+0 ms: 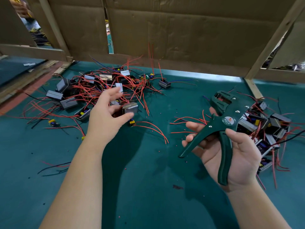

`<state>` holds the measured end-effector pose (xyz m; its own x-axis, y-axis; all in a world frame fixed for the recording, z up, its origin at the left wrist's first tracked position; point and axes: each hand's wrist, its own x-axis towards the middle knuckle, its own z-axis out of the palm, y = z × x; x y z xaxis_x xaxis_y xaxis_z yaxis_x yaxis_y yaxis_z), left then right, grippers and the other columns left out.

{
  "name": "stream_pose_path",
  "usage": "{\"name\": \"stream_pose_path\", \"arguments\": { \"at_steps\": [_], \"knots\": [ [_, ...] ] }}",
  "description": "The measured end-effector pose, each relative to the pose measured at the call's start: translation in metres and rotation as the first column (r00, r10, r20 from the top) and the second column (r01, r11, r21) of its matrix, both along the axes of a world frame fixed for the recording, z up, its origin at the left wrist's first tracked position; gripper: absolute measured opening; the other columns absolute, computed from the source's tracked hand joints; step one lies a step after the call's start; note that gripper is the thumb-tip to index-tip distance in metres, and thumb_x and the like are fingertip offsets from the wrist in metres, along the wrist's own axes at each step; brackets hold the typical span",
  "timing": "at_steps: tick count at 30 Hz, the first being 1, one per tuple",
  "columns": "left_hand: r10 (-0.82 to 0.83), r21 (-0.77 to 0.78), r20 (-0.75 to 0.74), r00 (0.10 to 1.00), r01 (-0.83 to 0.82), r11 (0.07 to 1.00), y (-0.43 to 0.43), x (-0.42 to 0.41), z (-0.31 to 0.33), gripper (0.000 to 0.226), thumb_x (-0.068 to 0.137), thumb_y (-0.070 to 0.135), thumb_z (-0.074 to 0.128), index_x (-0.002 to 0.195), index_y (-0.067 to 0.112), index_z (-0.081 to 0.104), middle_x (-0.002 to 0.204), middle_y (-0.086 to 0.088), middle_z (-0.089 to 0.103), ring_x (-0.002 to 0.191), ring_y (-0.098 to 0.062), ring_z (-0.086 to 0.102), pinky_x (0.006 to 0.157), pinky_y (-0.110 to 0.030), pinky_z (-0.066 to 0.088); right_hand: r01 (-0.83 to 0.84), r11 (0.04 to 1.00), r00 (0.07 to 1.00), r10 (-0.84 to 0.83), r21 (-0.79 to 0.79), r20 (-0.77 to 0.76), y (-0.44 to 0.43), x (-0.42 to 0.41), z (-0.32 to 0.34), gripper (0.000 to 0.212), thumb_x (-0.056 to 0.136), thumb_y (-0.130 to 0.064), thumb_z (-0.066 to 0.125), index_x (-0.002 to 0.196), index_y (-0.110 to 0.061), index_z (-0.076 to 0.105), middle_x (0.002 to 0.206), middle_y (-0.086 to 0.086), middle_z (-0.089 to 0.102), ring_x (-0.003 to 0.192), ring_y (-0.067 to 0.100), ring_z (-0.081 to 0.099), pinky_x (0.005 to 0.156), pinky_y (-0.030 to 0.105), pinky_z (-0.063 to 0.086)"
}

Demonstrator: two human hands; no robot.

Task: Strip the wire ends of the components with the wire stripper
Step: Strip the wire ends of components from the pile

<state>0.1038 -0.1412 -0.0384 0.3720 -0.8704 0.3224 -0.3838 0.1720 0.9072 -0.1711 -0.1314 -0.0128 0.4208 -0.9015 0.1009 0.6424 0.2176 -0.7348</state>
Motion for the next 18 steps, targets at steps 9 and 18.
{"name": "stream_pose_path", "arguments": {
  "at_steps": [9, 18],
  "knots": [
    [0.055, -0.056, 0.355, 0.933, -0.038, 0.998, -0.001, -0.006, 0.001, 0.087, 0.067, -0.014, 0.058, 0.133, 0.042, 0.045, 0.113, 0.006, 0.049, 0.086, -0.001, 0.050, 0.079, -0.005, 0.037, -0.012, 1.000, 1.000, 0.012, -0.006, 0.000, -0.001, 0.000, -0.002, 0.042, 0.058, -0.039, 0.074, 0.094, -0.018, 0.076, 0.106, 0.026, 0.067, 0.079, 0.034, 0.065, 0.080, 0.048, 0.056],
    [0.367, -0.212, 0.339, 0.866, -0.309, 0.927, 0.008, -0.015, 0.014, 0.025, 0.071, 0.041, 0.074, 0.090, 0.029, 0.064, 0.095, 0.012, 0.063, 0.090, -0.015, 0.056, 0.087, -0.041, 0.045, -0.015, 1.000, 1.000, 0.015, 0.019, 0.005, -0.002, 0.001, -0.003, 0.051, 0.058, -0.037, 0.072, 0.105, -0.016, 0.073, 0.106, 0.026, 0.067, 0.078, 0.035, 0.065, 0.079, 0.048, 0.056]
  ]
}}
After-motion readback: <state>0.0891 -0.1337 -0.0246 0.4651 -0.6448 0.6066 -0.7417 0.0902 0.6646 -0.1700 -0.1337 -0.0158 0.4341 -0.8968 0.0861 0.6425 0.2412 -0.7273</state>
